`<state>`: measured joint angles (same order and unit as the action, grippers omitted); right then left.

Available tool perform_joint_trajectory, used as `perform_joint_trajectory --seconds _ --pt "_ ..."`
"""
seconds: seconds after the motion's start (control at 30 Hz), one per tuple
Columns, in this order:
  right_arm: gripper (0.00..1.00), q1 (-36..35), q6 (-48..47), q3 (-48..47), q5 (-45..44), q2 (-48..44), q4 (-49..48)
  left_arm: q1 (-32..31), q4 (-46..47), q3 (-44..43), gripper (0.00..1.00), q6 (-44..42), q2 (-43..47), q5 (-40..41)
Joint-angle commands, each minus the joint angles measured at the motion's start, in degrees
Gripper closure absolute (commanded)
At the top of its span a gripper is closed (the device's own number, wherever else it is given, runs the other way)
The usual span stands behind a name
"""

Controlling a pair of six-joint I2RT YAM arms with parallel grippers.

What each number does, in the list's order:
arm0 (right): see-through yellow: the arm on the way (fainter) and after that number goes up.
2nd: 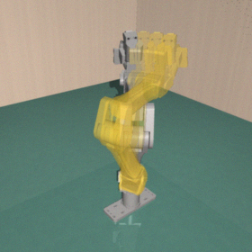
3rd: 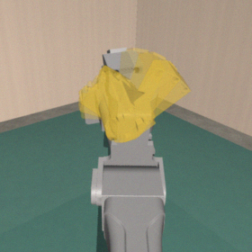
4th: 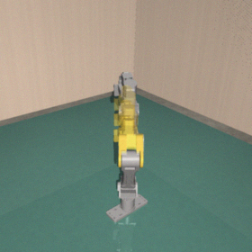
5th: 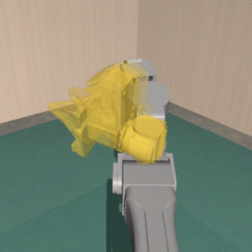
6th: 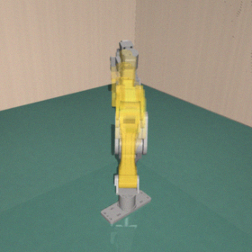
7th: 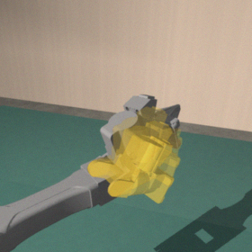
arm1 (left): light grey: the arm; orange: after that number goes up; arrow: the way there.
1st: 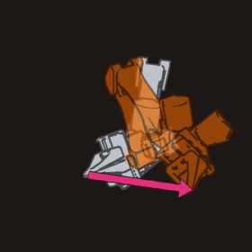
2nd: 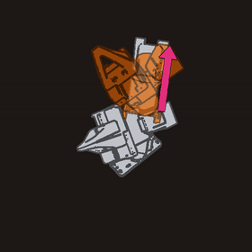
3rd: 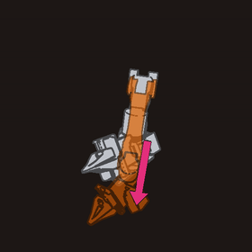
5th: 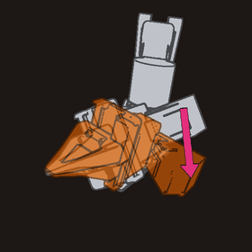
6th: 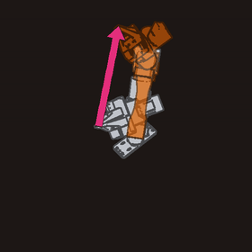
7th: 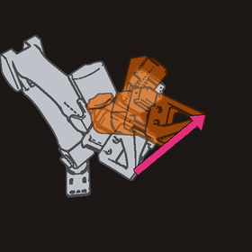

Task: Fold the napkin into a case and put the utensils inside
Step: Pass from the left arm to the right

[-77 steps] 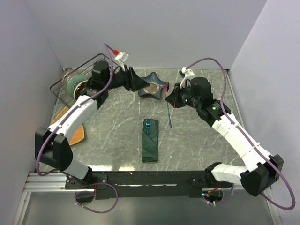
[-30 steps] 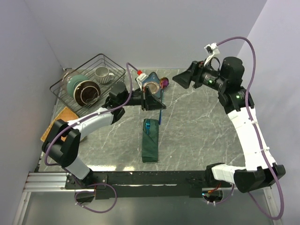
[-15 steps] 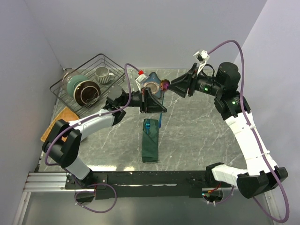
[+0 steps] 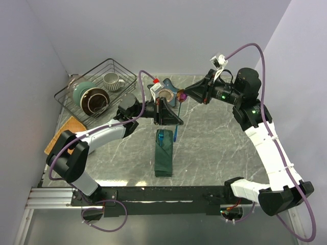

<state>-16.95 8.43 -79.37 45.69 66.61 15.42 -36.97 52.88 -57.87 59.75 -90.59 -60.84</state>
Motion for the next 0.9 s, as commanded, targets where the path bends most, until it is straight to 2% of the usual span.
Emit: perform_joint_trajectory --seconds 0.0,0.13,0.23,0.27,0.33,0.57,0.6,0.63,0.73,0.87 --pt "0.72 -1.2 -4.1 -1.0 -1.8 0.0 -0.5 -0.6 -0.1 -2.2 0.99 -2.6 1.6 -0.6" --pt "0.75 -1.9 -6.4 -1.2 -3.0 0.0 0.8 -0.7 -0.8 -2.2 0.99 -2.9 1.7 -0.6" --pt "0.85 -1.9 -7.1 -1.0 -3.9 0.1 1.1 -0.7 -0.8 -2.1 0.99 -3.1 1.9 -0.6" --pt "0.95 -1.9 -7.3 -1.0 -4.0 0.3 1.5 -0.7 -0.9 -2.2 0.99 -3.2 1.9 -0.6" --pt "1.0 -1.9 -7.6 -1.2 -4.1 0.4 1.7 -0.7 -0.9 -2.2 0.99 -3.3 2.0 -0.6" --pt "1.0 -1.9 -7.9 -1.5 -2.5 0.6 2.2 -0.7 -3.1 -1.7 0.99 -5.0 2.4 -0.4" --pt "1.0 -1.8 -7.9 -1.7 -2.3 0.7 2.2 -0.7 -3.6 -1.7 0.95 -5.4 2.7 -0.2" --pt "1.0 -1.9 -7.9 -1.8 -2.4 0.7 2.3 -0.7 -6.2 -1.7 0.68 -6.0 2.8 0.5" --pt "1.0 -1.5 -7.3 -2.0 -2.5 0.8 2.5 0.2 -9.2 -0.8 0.32 -7.9 3.7 1.9" --pt "1.0 0.2 -5.0 -0.9 -0.6 1.3 2.1 4.0 -13.3 2.3 0.17 -12.6 6.0 6.0"
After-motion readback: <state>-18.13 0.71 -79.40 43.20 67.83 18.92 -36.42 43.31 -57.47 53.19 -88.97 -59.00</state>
